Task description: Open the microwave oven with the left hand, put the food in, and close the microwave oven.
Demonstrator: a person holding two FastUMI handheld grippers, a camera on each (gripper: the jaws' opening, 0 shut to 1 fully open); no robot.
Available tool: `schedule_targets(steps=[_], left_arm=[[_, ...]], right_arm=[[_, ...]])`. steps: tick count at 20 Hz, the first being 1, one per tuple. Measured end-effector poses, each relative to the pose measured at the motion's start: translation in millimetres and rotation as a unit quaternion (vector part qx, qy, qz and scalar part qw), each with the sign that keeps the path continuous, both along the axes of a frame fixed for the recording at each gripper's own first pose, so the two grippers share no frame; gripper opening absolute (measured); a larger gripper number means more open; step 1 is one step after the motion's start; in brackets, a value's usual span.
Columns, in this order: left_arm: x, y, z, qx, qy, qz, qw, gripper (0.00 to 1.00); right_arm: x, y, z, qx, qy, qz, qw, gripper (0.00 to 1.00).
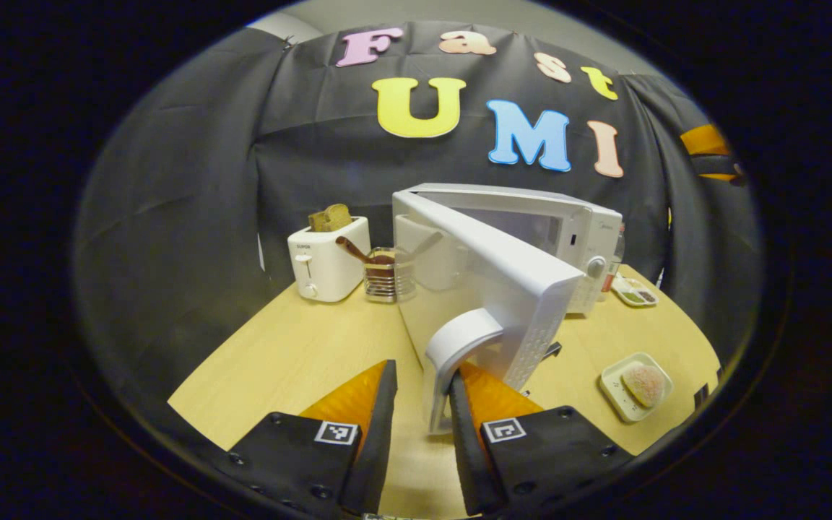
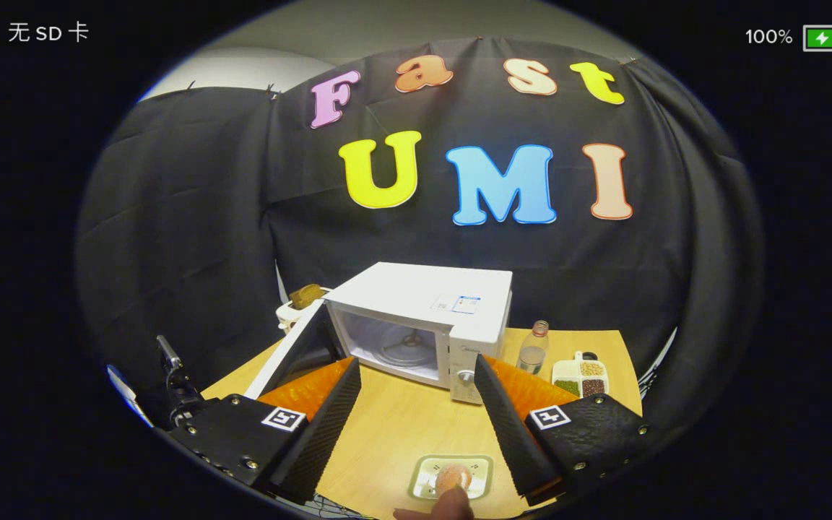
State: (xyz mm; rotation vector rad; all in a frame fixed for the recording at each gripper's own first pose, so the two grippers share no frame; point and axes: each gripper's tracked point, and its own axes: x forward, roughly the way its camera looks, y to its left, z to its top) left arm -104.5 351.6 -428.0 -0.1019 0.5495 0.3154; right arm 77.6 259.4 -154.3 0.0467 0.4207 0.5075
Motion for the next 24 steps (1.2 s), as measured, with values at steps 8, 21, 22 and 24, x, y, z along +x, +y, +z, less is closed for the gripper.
schedule_targets(steps=[8,21,22,24], left_arm=[[-90,20,97,0.015,-0.044,0.131,0.99,0.55],[-189,-83,262,0.062,-0.114,0.092,0.987,0.66],[-191,-88,268,0.051,-0.122,0.08,0.988,0.68],[-197,-91,276,0.053,-0.14,0.056,0.987,0.71]], right_arm=[[-38,-10,24,0.015,-0.036,0.052,0.998,0.96],[-89,-46,-30,0.001,0.01,0.01,1.0,0.97],[-95,-45,-44,-0.004,0.033,0.004,0.999,0.97],[-100,-44,-73,-0.019,0.06,-0.013,0.998,0.97]])
